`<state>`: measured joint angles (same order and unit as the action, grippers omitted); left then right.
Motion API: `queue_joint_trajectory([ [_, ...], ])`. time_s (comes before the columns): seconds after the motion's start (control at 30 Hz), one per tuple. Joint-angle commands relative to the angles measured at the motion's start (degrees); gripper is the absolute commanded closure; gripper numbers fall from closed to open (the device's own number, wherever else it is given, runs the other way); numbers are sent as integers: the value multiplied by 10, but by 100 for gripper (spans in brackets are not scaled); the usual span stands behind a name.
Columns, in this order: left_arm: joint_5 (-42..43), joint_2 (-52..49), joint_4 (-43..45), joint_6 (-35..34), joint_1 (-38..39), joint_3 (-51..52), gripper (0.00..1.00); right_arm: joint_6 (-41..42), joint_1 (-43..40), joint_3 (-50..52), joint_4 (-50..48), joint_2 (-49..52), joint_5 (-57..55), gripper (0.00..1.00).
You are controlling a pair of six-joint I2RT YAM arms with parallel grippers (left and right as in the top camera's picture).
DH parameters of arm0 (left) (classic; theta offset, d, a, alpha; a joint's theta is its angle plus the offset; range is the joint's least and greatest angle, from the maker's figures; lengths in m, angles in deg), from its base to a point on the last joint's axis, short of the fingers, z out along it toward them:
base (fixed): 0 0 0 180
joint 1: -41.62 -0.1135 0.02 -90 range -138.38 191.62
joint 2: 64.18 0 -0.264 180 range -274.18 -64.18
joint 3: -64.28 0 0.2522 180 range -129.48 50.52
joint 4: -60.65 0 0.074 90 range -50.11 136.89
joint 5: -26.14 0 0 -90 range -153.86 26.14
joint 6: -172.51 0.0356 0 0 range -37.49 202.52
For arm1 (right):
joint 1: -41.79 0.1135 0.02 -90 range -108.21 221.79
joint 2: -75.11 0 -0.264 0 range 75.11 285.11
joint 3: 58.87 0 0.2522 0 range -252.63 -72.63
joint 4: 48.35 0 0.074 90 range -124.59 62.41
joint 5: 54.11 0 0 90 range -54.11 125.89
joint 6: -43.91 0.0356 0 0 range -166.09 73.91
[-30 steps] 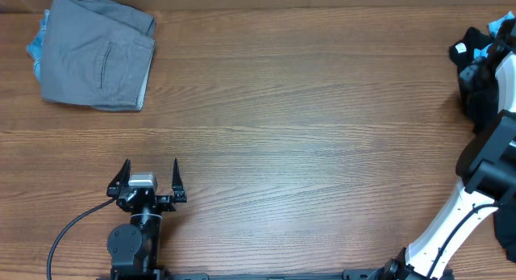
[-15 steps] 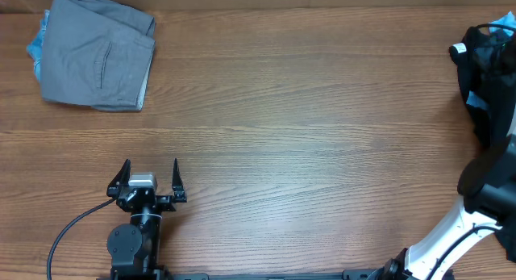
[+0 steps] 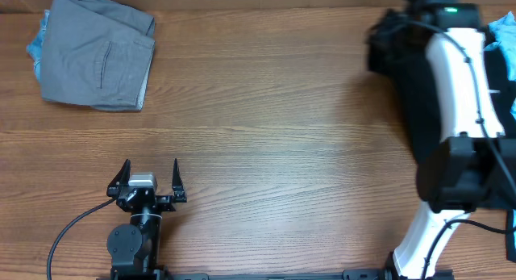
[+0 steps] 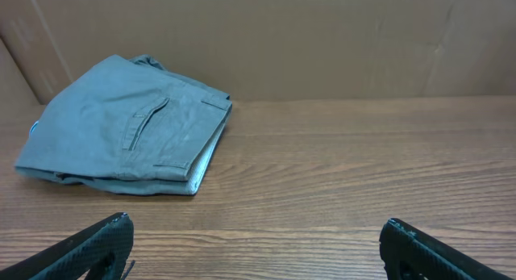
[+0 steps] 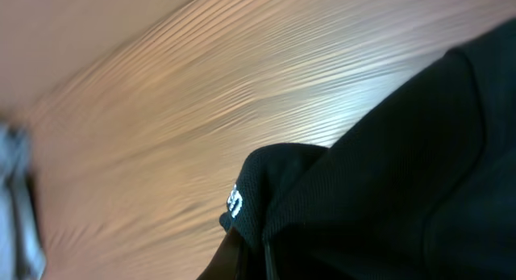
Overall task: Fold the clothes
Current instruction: 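Lift the black polo shirt with the right gripper and drop it mid-table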
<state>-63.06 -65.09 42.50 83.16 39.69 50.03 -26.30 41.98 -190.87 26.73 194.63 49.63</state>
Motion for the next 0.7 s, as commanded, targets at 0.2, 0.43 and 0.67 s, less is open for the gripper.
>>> queue_joint_trajectory([
  [0.2, -3, 2, -1, 11, -3, 2, 0, 26, 260, -14, -48, -5, 43, 95],
  [0.43, -3, 2, -1, 11, -3, 2, 0, 33, 378, -14, -99, -5, 26, 68],
  [0.67, -3, 2, -1, 11, -3, 2, 0, 28, 351, -16, -68, -42, 7, 51],
])
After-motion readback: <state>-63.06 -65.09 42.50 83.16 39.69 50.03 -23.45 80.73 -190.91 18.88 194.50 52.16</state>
